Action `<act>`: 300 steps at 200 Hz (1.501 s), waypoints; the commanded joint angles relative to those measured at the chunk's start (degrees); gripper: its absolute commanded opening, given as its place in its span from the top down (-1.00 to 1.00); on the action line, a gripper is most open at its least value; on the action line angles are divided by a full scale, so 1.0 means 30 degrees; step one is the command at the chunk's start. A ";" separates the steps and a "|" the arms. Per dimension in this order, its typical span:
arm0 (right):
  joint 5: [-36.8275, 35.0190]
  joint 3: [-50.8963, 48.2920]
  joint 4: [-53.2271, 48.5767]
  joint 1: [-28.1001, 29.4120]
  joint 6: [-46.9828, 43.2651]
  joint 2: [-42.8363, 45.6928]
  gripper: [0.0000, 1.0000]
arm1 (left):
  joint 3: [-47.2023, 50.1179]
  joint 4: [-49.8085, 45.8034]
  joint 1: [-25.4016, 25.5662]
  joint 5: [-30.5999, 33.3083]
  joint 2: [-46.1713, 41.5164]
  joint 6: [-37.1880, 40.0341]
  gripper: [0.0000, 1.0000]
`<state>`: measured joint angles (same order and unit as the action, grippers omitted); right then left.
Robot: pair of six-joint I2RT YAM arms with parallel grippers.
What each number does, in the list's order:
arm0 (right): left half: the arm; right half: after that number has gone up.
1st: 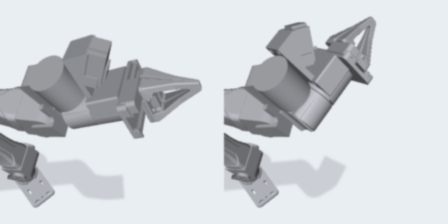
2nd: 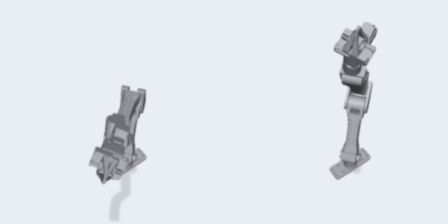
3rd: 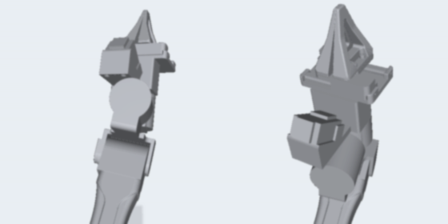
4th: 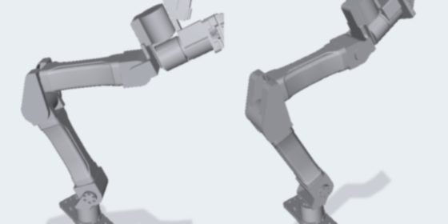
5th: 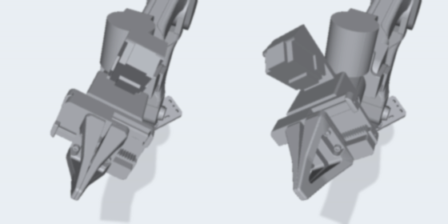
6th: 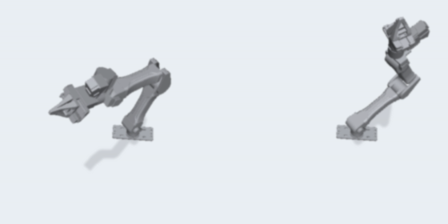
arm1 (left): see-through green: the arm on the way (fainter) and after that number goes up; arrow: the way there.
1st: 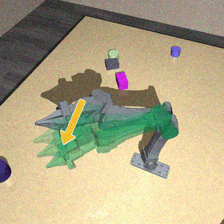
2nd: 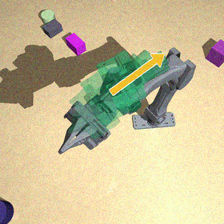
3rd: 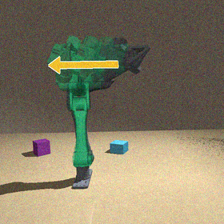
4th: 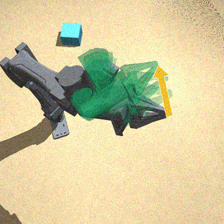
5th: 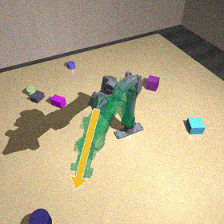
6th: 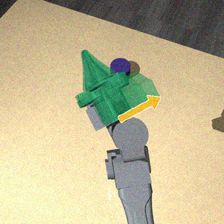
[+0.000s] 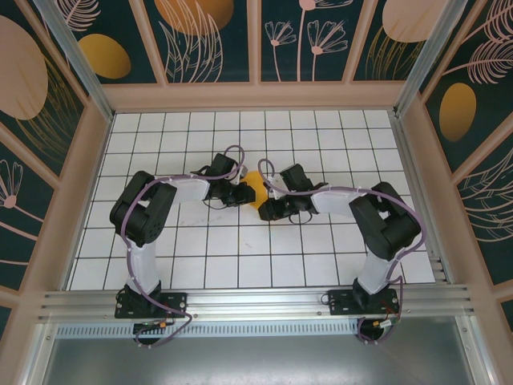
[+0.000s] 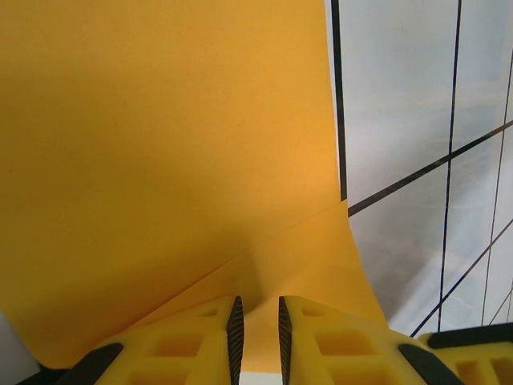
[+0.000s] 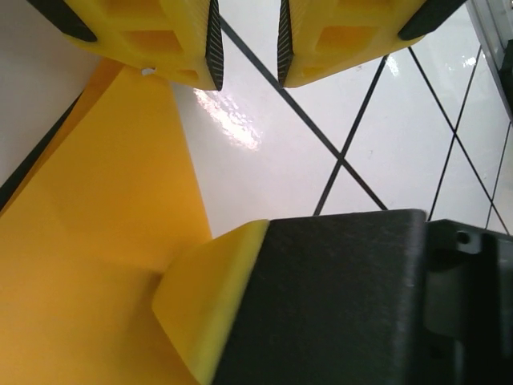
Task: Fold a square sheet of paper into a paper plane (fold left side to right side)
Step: Third fold the triangle at the center of the table.
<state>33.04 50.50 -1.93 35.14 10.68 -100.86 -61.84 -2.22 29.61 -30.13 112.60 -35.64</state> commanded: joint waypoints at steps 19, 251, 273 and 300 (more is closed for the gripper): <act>-0.0396 0.0637 -0.0530 -0.0030 0.0072 -0.0533 0.44 | 0.0394 -0.0843 -0.0091 0.1636 0.0378 0.0104 0.53; 0.0004 -0.2742 -0.0230 -0.1751 0.2568 -0.1969 1.00 | -0.0065 -0.1075 0.0024 0.0611 -0.3855 -0.0235 0.44; -0.0052 -0.2656 -0.0189 -0.1751 0.2593 -0.2062 1.00 | 0.0777 -0.0223 0.0556 0.0061 -0.4130 -0.0708 0.49; -0.0079 -0.2552 -0.0175 -0.1727 0.2628 -0.2194 1.00 | 0.1447 0.0950 0.1376 -0.0476 -0.3682 -0.1309 0.53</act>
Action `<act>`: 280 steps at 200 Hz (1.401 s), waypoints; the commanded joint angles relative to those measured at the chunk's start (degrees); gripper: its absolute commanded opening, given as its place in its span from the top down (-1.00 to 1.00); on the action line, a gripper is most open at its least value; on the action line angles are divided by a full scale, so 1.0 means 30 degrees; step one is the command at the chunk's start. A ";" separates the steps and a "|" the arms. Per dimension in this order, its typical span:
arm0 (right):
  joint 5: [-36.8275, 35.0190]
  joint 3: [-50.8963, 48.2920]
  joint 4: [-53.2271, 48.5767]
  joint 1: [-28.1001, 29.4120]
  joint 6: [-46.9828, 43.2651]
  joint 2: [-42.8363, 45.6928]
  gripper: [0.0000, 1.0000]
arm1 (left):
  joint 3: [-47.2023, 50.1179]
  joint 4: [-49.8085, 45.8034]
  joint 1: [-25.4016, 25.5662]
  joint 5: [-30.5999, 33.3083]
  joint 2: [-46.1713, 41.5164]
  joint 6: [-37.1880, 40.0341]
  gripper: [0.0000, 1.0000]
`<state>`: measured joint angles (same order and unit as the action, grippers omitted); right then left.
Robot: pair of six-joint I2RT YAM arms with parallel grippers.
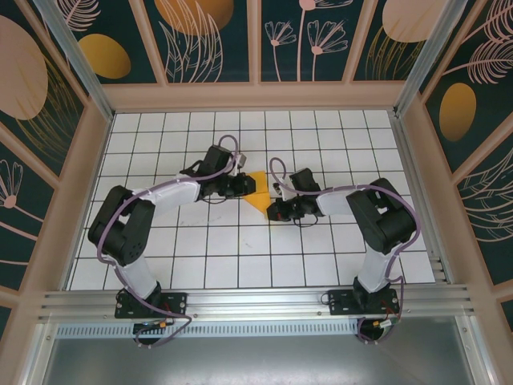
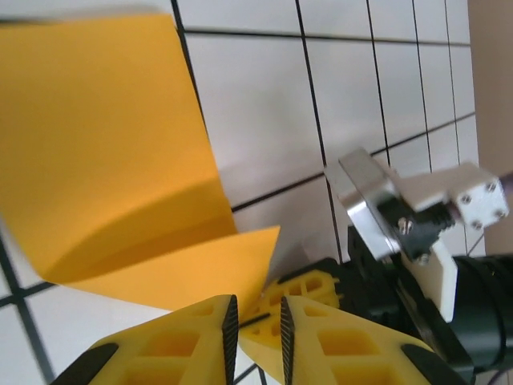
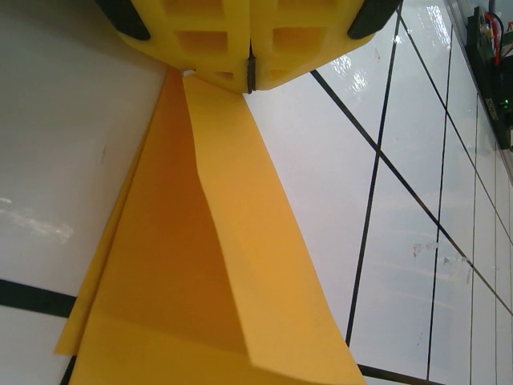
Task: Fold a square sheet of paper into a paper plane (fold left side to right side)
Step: Third fold the triangle at the center of the table.
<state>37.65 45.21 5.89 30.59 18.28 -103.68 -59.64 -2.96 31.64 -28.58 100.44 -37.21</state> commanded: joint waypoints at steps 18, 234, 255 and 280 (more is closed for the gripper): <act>-0.1638 -0.0698 -0.2818 -0.0206 0.0087 -0.1311 1.00 | 0.0892 0.1751 0.0947 -0.1130 0.0888 -0.1084 0.55; -0.2892 -0.0336 -0.4344 -0.0119 -0.0133 -0.1755 1.00 | -0.0294 -0.0231 -0.0019 0.3162 0.4675 0.0104 0.64; -0.2907 -0.0246 -0.4432 -0.0147 -0.0133 -0.1893 1.00 | -0.0463 -0.0702 -0.0701 0.3380 0.4387 0.0628 0.64; -0.2925 -0.0278 -0.4404 -0.0147 -0.0089 -0.1932 1.00 | -0.1197 -0.1466 -0.1663 0.3894 0.4454 0.1405 0.63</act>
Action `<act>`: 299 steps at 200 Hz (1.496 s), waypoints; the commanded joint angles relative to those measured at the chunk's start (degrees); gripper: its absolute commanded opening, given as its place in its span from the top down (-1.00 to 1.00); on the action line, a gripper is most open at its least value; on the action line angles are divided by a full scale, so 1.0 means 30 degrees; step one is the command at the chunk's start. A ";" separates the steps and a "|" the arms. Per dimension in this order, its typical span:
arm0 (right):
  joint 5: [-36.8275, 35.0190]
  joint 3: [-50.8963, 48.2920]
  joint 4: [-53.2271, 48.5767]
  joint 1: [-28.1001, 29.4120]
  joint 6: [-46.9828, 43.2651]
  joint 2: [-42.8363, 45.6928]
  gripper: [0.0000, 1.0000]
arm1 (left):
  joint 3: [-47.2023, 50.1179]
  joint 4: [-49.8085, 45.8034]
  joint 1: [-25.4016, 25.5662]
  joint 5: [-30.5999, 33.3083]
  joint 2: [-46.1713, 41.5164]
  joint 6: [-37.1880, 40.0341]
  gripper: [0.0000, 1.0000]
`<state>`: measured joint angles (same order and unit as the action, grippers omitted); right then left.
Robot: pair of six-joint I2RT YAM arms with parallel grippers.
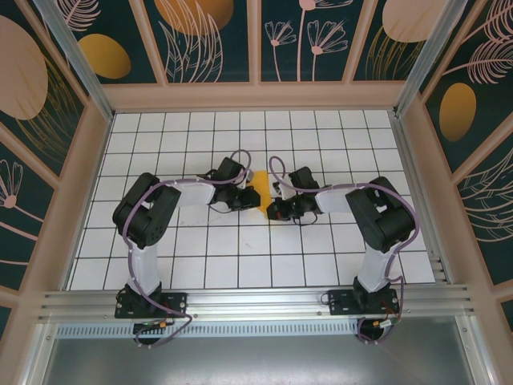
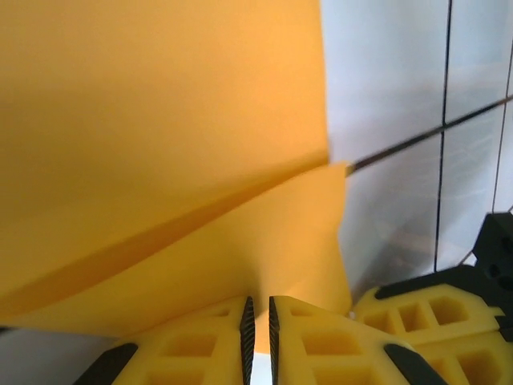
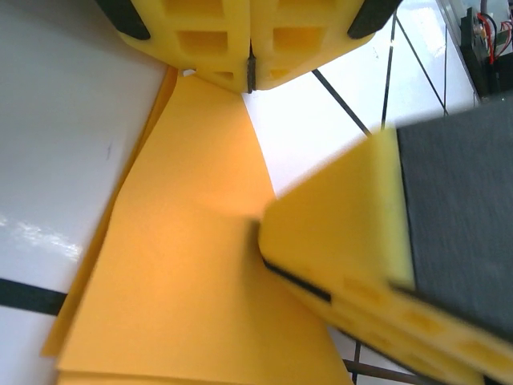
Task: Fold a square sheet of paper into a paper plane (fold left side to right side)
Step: Third fold the triangle at the center of the table.
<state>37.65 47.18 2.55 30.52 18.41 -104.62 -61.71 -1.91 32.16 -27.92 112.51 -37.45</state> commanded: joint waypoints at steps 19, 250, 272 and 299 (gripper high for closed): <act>-0.2911 -0.1017 -0.3259 -0.0126 -0.0103 -0.1577 1.00 | -0.1001 -0.2329 -0.2404 0.4066 0.0637 0.1954 0.63; -0.3068 -0.0613 -0.3182 -0.0126 0.0388 -0.1421 1.00 | -0.0686 -0.0014 0.0271 0.0194 -0.0458 0.0951 0.62; -0.3055 -0.0660 -0.3299 -0.0126 0.0395 -0.1233 1.00 | -0.1113 -0.0491 0.0266 0.1229 0.0259 0.1160 0.62; -0.3028 -0.0923 -0.3507 -0.0126 0.0293 -0.0829 1.00 | -0.1460 -0.1505 0.0278 0.3065 0.0973 0.1333 0.64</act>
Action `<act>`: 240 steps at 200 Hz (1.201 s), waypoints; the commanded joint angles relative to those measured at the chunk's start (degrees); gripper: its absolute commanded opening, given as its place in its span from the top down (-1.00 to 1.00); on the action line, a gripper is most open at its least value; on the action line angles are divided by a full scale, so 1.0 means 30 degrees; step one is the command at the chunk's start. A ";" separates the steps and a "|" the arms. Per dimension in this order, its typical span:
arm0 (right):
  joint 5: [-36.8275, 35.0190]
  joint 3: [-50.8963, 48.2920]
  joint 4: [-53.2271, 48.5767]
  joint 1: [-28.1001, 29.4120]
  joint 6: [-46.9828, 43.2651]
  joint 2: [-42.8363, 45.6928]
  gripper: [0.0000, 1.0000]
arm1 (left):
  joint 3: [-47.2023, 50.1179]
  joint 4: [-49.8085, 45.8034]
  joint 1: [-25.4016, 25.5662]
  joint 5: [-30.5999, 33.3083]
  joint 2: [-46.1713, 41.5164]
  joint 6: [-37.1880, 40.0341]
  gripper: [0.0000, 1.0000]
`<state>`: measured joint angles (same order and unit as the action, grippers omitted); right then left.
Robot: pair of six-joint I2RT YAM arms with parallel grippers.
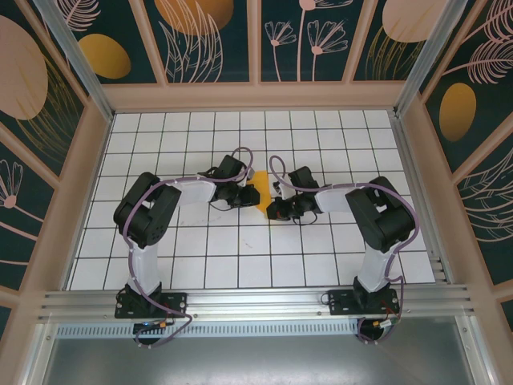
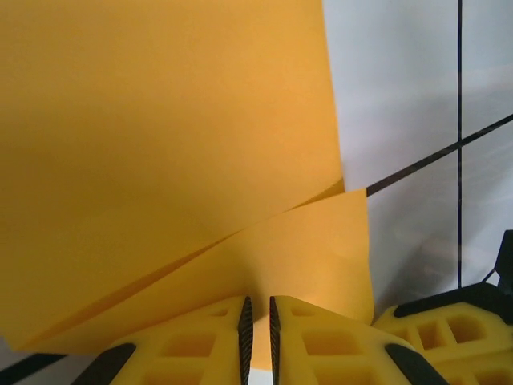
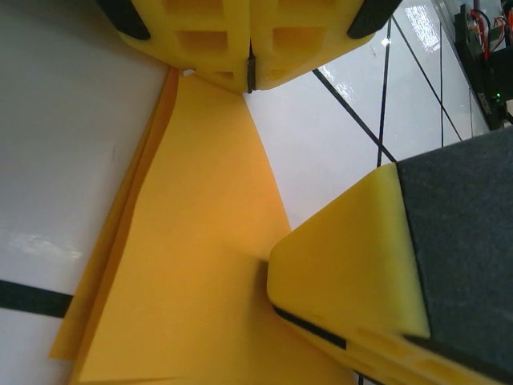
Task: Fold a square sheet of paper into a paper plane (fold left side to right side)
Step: Third fold the triangle at the center of the table.
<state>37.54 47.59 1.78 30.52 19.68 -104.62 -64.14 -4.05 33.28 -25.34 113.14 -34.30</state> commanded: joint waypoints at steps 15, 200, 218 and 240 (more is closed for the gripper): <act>-0.2961 -0.1179 -0.3496 -0.0154 -0.0181 -0.0540 1.00 | -0.0586 -0.0947 -0.0084 0.2611 0.1135 0.0244 0.65; -0.2395 0.1593 0.0269 0.0939 0.6768 0.0247 1.00 | -0.0270 -0.0392 -0.0051 0.1592 0.1273 -0.0020 0.66; -0.2424 0.1743 0.0313 0.0951 0.6816 -0.0095 1.00 | -0.0299 -0.0423 -0.0078 0.1574 0.1265 -0.0028 0.67; -0.2274 0.1975 0.0320 0.0931 0.6841 -0.0501 1.00 | -0.0316 -0.0439 -0.0051 0.1570 0.1253 0.0009 0.67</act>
<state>30.98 51.51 1.32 33.10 38.83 -104.53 -65.49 -4.14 33.54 -24.14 114.17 -34.35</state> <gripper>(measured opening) 0.062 0.168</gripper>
